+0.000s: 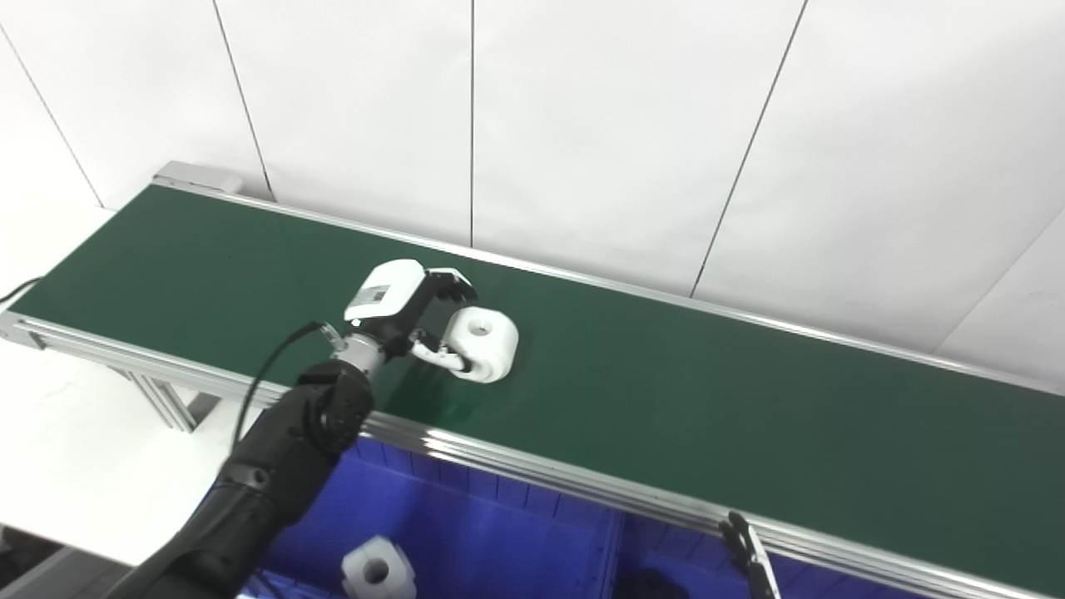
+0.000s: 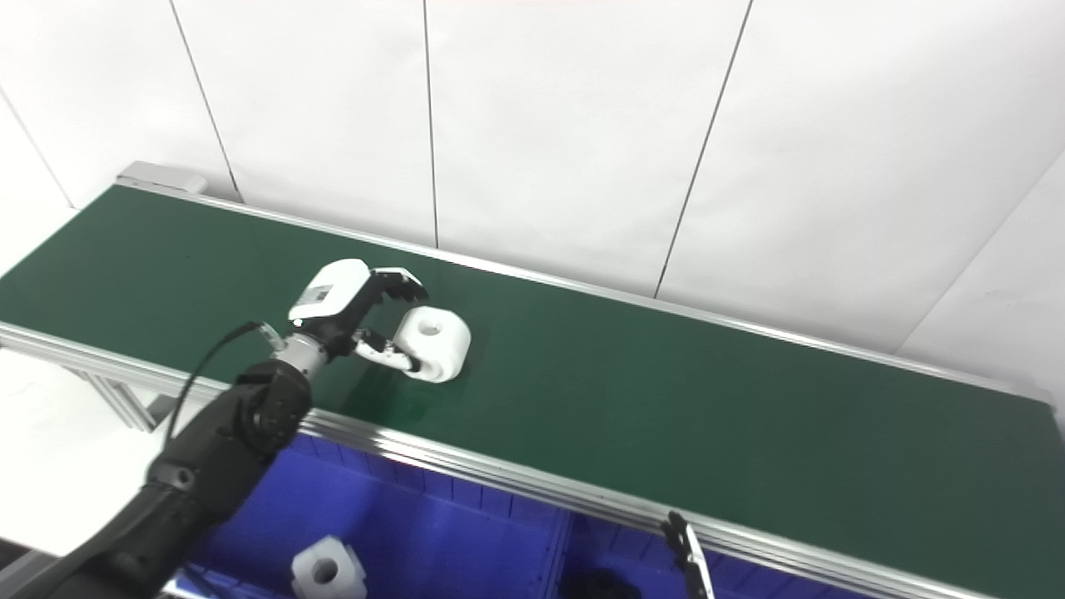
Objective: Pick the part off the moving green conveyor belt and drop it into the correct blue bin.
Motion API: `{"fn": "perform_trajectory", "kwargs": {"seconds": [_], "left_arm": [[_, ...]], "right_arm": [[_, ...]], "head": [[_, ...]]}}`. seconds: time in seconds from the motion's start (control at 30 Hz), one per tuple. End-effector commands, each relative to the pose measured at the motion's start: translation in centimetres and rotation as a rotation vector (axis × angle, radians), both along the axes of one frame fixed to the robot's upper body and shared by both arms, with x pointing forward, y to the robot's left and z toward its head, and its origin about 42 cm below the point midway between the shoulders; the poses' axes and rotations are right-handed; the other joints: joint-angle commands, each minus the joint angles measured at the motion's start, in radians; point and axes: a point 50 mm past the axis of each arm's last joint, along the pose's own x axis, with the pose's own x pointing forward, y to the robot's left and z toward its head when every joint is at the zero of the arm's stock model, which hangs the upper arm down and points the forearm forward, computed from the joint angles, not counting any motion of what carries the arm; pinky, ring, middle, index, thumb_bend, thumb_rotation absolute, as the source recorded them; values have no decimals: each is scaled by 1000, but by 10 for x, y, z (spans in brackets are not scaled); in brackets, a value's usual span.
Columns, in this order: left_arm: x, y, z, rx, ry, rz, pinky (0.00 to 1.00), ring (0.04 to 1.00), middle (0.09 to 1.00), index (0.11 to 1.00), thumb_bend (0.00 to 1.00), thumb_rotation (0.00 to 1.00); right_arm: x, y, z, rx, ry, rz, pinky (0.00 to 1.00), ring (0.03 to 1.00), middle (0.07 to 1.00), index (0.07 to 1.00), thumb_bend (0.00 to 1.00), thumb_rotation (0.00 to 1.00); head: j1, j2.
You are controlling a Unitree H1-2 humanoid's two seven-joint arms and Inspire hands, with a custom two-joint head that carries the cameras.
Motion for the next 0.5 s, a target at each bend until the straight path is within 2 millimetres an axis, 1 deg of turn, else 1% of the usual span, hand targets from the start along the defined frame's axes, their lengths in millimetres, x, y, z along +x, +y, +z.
{"fn": "perform_trajectory", "kwargs": {"seconds": [0.0,0.07,0.2,0.23,0.33,0.47], "left_arm": [[7,-3,18,-65,-93,2,441,406,500,527,498,0],[6,-7,16,-117,-96,7,436,404,499,528,498,0],[4,-14,16,-230,-77,31,461,426,507,507,500,0],[3,-15,15,-250,-72,36,459,425,510,507,500,0],[2,-17,15,-284,-58,39,467,427,511,506,500,0],[2,-16,13,-292,-40,26,485,440,511,496,501,0]], "right_arm": [[3,-2,8,22,-48,11,872,881,889,940,801,808],[3,-2,8,21,-50,10,865,876,886,937,800,810],[3,-1,9,24,-48,14,874,877,886,938,797,799],[2,-2,8,19,-49,17,868,878,891,944,795,812],[3,-2,8,16,-49,16,865,875,889,943,797,809],[3,-2,8,1,-58,14,862,875,891,948,804,835]], "head": [[1,3],[1,4],[0,6],[-1,6],[0,5],[-1,5]]}}
